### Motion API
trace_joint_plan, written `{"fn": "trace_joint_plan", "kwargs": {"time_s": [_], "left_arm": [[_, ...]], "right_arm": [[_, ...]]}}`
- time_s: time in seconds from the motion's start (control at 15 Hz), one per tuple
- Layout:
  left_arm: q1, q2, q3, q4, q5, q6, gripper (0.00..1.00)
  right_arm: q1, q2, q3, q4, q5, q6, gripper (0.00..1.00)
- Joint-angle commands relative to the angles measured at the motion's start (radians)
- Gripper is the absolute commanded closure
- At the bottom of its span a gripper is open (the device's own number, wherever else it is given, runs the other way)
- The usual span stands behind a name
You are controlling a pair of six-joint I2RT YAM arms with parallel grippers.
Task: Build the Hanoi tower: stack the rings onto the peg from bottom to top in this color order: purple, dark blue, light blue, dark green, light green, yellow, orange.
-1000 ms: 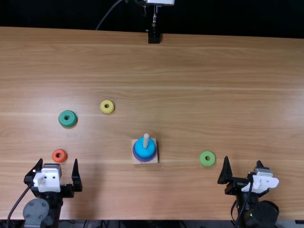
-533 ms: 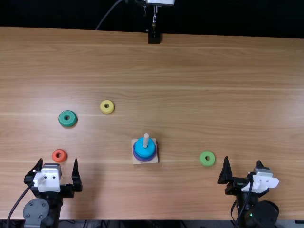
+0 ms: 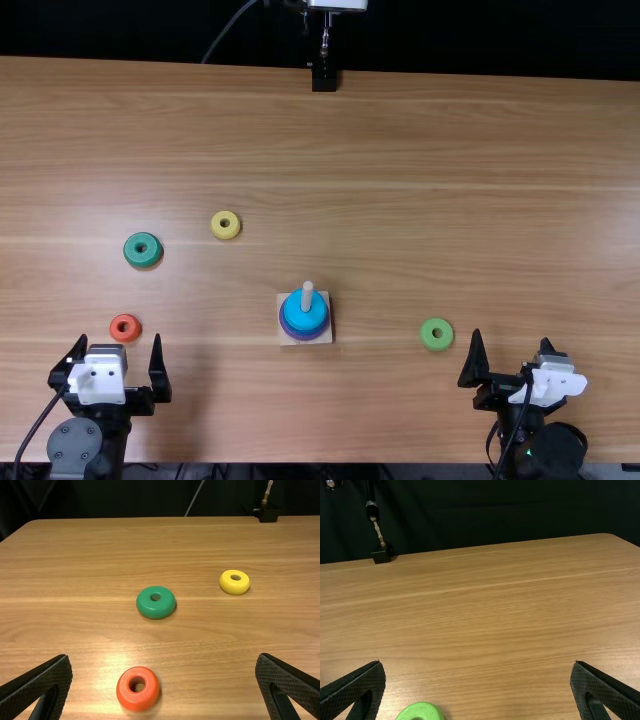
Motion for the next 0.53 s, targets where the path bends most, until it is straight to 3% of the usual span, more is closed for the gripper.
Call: {"fn": "trace_joint_plan", "kwargs": {"time_s": [0.0, 0.47], "left_arm": [[0.013, -0.012, -0.052, -0.074, 0.002, 0.009, 0.00], [0.043, 0.237, 0.438, -0.212, 0.002, 0.011, 0.00]], "right_arm": [[-0.010, -0.013, -0.065, -0.073, 0.012, -0.002, 0.00], [-0.012, -0.013, -0.065, -0.073, 0.012, -0.002, 0.00]]}}
